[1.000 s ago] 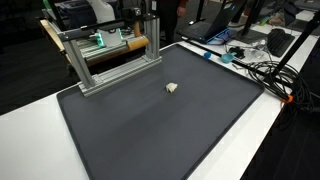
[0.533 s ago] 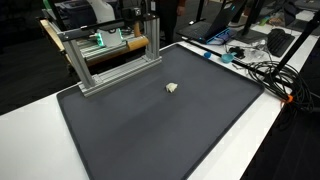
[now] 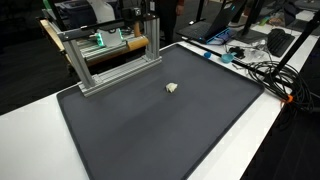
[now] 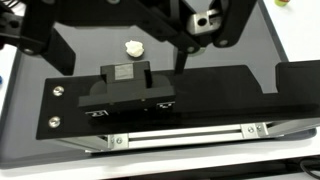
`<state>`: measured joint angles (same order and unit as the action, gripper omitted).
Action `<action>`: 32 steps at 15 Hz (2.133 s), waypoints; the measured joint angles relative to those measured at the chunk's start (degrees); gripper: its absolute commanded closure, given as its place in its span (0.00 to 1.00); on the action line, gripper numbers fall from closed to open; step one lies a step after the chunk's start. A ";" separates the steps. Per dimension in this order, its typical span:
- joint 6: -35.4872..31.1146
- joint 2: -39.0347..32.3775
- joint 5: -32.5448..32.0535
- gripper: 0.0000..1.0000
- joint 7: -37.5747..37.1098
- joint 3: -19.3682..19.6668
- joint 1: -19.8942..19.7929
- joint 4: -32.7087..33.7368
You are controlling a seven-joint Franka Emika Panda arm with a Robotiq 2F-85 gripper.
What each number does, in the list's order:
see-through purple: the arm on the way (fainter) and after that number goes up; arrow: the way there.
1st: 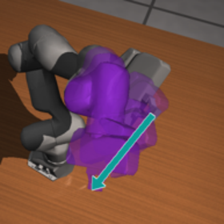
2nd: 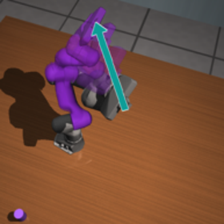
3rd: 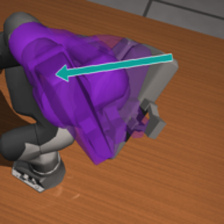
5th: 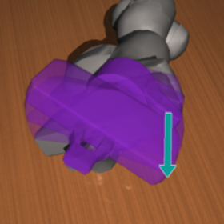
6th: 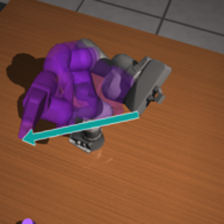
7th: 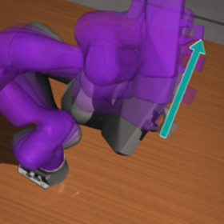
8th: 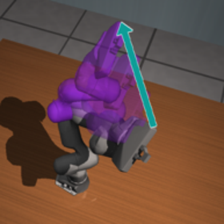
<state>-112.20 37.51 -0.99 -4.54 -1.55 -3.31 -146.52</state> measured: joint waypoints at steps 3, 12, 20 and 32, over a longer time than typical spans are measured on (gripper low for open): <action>-3.49 -1.28 0.02 0.00 0.20 0.13 0.00 -1.10; -4.04 -1.40 -0.09 0.00 0.18 -0.66 0.30 -2.34; -9.78 -0.65 -0.75 0.00 -0.15 -1.88 0.98 -6.59; -11.95 2.45 -1.12 0.25 -0.71 -1.88 0.55 -9.30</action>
<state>-124.15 39.97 -2.11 -5.25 -3.43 -2.76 -155.81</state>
